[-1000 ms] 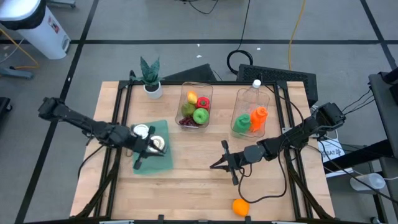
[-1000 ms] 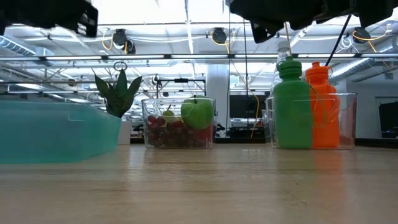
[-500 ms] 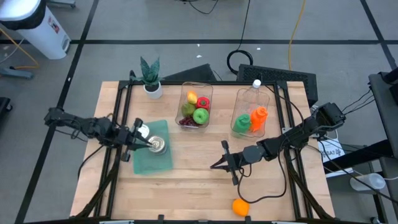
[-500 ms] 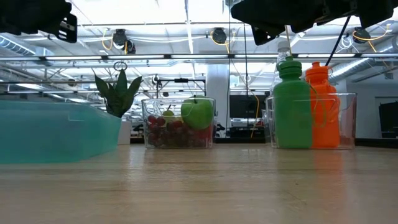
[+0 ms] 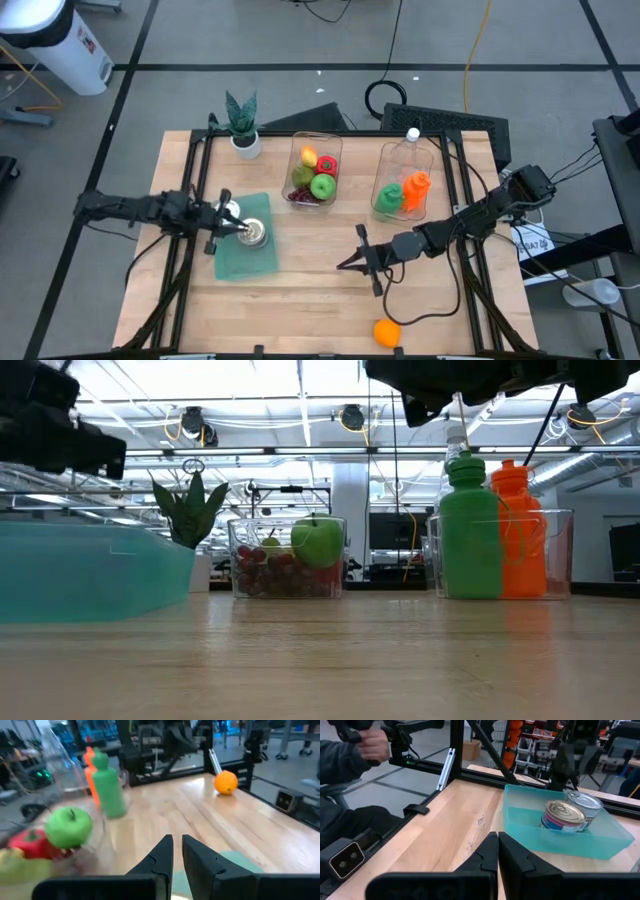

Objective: Pick & Place Food Item
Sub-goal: Put the orange into the left transparent bin

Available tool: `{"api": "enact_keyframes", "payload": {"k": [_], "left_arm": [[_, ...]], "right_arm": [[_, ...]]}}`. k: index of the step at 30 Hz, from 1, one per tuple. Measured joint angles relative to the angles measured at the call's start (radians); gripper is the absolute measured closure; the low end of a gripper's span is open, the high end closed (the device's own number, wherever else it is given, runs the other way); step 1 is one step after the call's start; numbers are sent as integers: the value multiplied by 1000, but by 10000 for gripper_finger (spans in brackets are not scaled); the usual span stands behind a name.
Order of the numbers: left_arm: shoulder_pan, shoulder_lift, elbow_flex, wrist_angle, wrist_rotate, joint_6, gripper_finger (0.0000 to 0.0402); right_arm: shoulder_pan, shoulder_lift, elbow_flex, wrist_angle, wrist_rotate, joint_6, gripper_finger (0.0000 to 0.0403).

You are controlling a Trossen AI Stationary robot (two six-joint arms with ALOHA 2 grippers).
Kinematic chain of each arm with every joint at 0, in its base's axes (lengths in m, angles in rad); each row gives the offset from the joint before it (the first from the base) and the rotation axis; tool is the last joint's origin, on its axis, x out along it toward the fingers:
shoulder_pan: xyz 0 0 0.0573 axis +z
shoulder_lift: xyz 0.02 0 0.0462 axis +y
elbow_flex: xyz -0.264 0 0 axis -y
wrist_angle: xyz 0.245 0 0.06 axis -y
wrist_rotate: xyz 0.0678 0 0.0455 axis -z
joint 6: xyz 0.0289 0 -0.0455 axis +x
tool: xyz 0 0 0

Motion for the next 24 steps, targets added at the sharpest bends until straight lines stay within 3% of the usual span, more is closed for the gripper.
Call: {"api": "enact_keyframes", "payload": {"k": [5, 13, 20, 24], "left_arm": [[48, -15, -21, 3, 101, -18, 351], [79, -14, -21, 3, 111, -29, 350], [86, -14, -24, 4, -49, -104, 351], [69, -14, -63, 120, -48, -110, 351]], "right_arm": [[0, 0, 0, 0, 0, 1, 399], [0, 0, 0, -9, 2, 1, 399], [0, 0, 0, -9, 3, 2, 399], [0, 0, 0, -9, 3, 2, 399]]}}
